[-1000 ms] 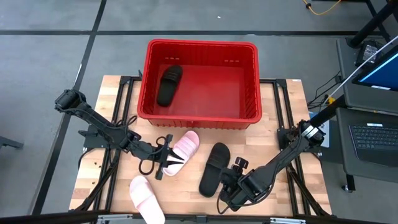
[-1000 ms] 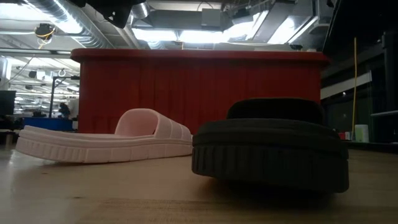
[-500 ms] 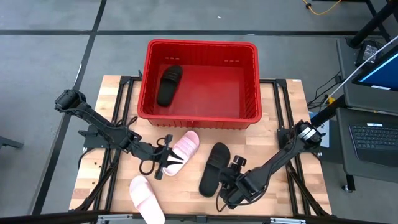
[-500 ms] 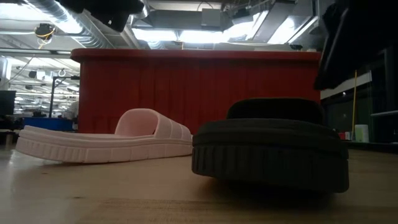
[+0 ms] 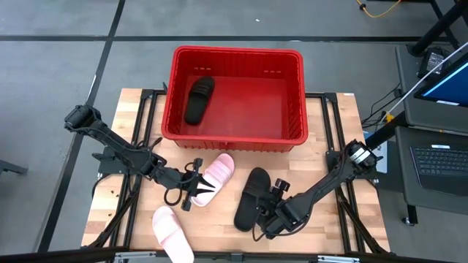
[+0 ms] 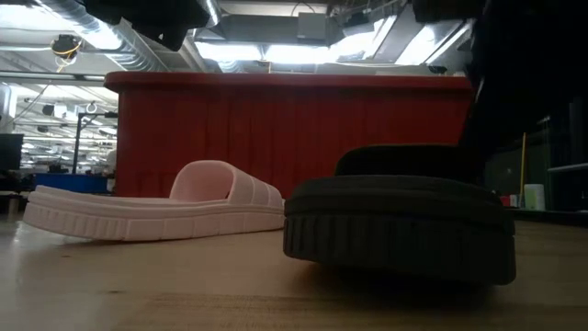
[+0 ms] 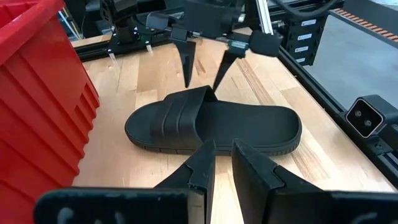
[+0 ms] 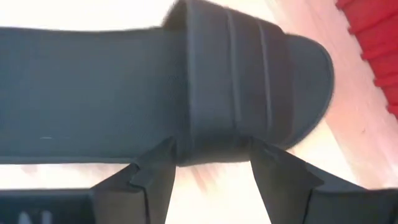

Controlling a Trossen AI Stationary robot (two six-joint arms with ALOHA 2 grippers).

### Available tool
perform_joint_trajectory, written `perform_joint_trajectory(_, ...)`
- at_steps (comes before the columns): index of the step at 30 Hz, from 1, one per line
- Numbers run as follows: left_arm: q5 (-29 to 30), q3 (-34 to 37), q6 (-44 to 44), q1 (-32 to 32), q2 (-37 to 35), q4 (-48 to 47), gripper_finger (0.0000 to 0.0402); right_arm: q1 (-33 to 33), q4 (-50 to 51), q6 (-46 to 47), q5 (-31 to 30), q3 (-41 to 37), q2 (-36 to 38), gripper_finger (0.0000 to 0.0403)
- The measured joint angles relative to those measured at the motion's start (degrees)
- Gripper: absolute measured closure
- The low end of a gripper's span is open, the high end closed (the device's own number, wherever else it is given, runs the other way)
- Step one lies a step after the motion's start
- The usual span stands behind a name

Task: Pick and place slides into bin
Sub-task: Put the black slipper into the red bin

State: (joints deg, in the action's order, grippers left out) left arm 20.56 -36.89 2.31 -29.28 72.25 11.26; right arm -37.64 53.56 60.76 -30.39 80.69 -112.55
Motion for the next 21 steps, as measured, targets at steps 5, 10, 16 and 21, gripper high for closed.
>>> perform_joint_trajectory(5,-0.02,0.00,0.06,0.00,0.00,-1.22,0.0350,0.06,-0.17,0.03,-0.07,-0.42,0.00,0.0199)
perform_joint_trajectory(10,-0.01,0.00,0.06,0.00,0.00,-1.26,0.0354,0.39,-0.55,-0.11,-0.04,-0.43,0.00,0.0199)
perform_joint_trajectory(16,-0.02,-0.02,0.09,0.00,0.00,-1.26,0.0352,1.80,-0.61,0.22,0.00,-0.44,0.00,0.0206)
perform_joint_trajectory(21,-0.02,0.00,0.11,0.00,0.00,-1.26,0.0355,2.66,-0.64,0.26,0.28,-0.44,0.02,0.0252)
